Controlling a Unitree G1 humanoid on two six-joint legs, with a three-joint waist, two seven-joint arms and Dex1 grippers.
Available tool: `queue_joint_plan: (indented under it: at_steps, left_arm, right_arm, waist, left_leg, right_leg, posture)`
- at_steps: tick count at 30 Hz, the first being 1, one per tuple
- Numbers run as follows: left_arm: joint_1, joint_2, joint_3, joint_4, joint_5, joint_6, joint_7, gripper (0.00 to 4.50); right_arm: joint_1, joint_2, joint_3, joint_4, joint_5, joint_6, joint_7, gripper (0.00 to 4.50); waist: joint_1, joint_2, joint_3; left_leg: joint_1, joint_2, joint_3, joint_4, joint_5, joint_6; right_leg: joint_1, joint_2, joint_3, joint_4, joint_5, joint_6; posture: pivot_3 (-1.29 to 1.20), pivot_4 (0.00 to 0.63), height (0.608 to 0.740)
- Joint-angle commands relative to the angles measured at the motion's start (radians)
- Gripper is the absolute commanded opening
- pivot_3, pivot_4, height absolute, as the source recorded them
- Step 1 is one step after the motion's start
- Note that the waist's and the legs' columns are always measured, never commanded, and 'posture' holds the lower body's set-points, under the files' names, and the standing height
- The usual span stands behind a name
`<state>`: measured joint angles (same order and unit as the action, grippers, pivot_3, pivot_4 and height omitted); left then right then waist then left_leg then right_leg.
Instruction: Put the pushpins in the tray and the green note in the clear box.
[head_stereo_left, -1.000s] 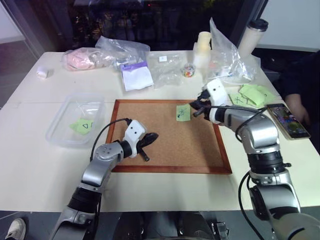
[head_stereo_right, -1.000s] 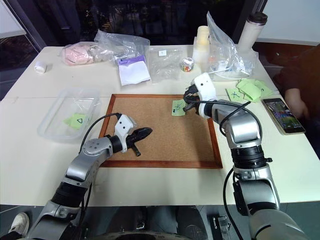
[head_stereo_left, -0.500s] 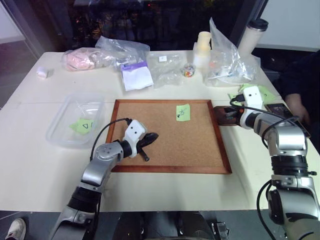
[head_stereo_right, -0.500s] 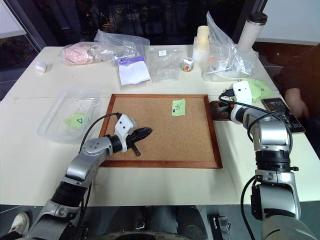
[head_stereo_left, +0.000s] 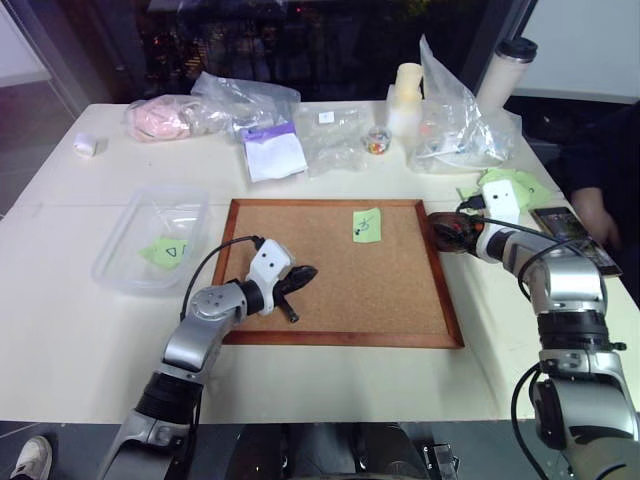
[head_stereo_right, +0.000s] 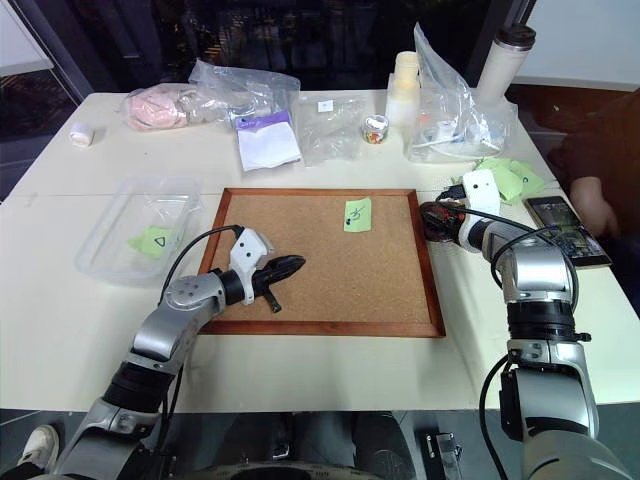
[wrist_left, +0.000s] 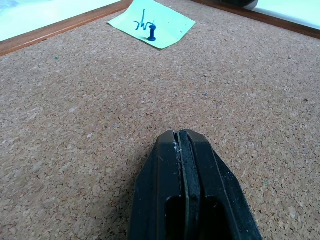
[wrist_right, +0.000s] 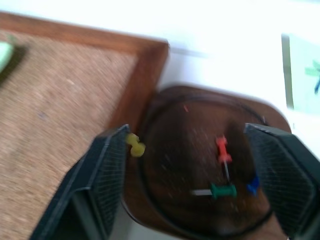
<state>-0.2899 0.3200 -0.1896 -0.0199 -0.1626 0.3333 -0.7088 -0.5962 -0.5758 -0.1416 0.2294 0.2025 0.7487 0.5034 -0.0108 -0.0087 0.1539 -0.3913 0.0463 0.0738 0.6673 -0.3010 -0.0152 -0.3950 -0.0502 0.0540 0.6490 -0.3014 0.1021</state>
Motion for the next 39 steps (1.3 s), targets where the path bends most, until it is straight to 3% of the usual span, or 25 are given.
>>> queue_joint_plan:
  at_steps: [1, 7, 13, 14, 15, 34, 37, 39]
  left_arm:
    - [0.014, -0.001, -0.036, 0.043, 0.02, 0.021, -0.004, 0.0]
    - [0.011, -0.004, -0.037, 0.045, 0.02, 0.023, -0.003, 0.0]
    - [0.019, -0.006, -0.035, 0.036, 0.02, 0.026, 0.001, 0.0]
    - [0.021, -0.006, -0.035, 0.034, 0.02, 0.026, 0.002, 0.0]
    - [0.024, -0.006, -0.033, 0.031, 0.02, 0.027, 0.004, 0.0]
    - [0.049, -0.004, -0.033, 0.004, 0.019, 0.032, 0.027, 0.0]
    - [0.052, -0.002, -0.031, 0.004, 0.018, 0.032, 0.027, 0.0]
    - [0.054, 0.0, -0.03, 0.003, 0.018, 0.032, 0.028, 0.0]
  right_arm:
    - [-0.021, 0.011, 0.003, -0.123, 0.027, 0.035, -0.004, 3.77]
    - [-0.029, 0.111, 0.09, -0.258, 0.041, 0.112, -0.027, 3.77]
    - [-0.045, 0.208, 0.16, -0.22, 0.01, 0.089, -0.068, 3.77]
    - [-0.053, 0.216, 0.17, -0.208, 0.005, 0.081, -0.069, 3.25]
    - [-0.06, 0.224, 0.187, -0.196, 0.0, 0.075, -0.064, 3.0]
    - [-0.065, 0.261, 0.264, -0.091, -0.04, -0.011, -0.028, 3.0]
    - [-0.063, 0.262, 0.269, -0.073, -0.049, -0.031, -0.025, 2.08]
    - [-0.063, 0.261, 0.274, -0.067, -0.053, -0.037, -0.022, 1.09]
  waist:
    - [0.0, 0.0, 0.0]
    - [0.0, 0.0, 0.0]
    - [0.001, 0.0, 0.0]
    - [0.001, 0.0, 0.0]
    - [0.001, 0.0, 0.0]
    - [-0.003, 0.0, 0.0]
    - [-0.003, 0.0, 0.0]
    - [-0.004, 0.0, 0.0]
  left_leg:
    - [0.0, 0.0, 0.0, 0.0, 0.0, 0.0]
    - [0.0, 0.0, 0.0, 0.0, 0.0, 0.0]
    - [0.0, 0.0, 0.0, 0.0, 0.0, 0.0]
    - [0.0, 0.0, 0.0, 0.0, 0.0, 0.0]
    - [0.0, 0.0, 0.0, 0.0, 0.0, 0.0]
    - [0.0, 0.0, 0.0, 0.0, 0.0, 0.0]
    - [0.0, 0.0, 0.0, 0.0, 0.0, 0.0]
    - [0.0, 0.0, 0.0, 0.0, 0.0, 0.0]
  right_leg:
    - [0.0, 0.0, 0.0, 0.0, 0.0, 0.0]
    - [0.0, 0.0, 0.0, 0.0, 0.0, 0.0]
    - [0.0, -0.001, 0.0, 0.0, 0.0, 0.0]
    - [0.0, -0.001, 0.0, 0.0, 0.0, 0.0]
    - [0.0, -0.001, 0.0, 0.0, 0.0, 0.0]
    - [-0.001, -0.001, -0.001, 0.0, 0.0, 0.0]
    - [-0.001, -0.001, -0.001, 0.0, 0.0, 0.0]
    - [-0.001, -0.001, -0.001, 0.0, 0.0, 0.0]
  posture:
    - [0.0, 0.15, 0.74]
    - [0.0, 0.15, 0.74]
    - [0.0, 0.15, 0.74]
    - [0.0, 0.15, 0.74]
    - [0.0, 0.15, 0.74]
    - [0.0, 0.15, 0.74]
    - [0.0, 0.15, 0.74]
    - [0.0, 0.15, 0.74]
